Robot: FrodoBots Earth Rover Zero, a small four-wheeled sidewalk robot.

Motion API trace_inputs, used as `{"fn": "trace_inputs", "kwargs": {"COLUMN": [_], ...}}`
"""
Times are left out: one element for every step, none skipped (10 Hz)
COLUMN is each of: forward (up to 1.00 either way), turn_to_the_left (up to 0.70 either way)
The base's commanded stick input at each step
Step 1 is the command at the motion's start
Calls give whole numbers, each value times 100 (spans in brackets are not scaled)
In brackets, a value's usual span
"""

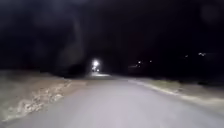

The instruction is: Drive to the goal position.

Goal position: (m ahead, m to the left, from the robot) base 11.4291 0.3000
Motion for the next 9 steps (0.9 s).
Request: {"fn": "trace_inputs", "kwargs": {"forward": [70, 70, 70, 70, 70, 70, 70, 70, 70], "turn_to_the_left": [30, 10, 0, 0, 0, 0, 0, 0, 0]}}
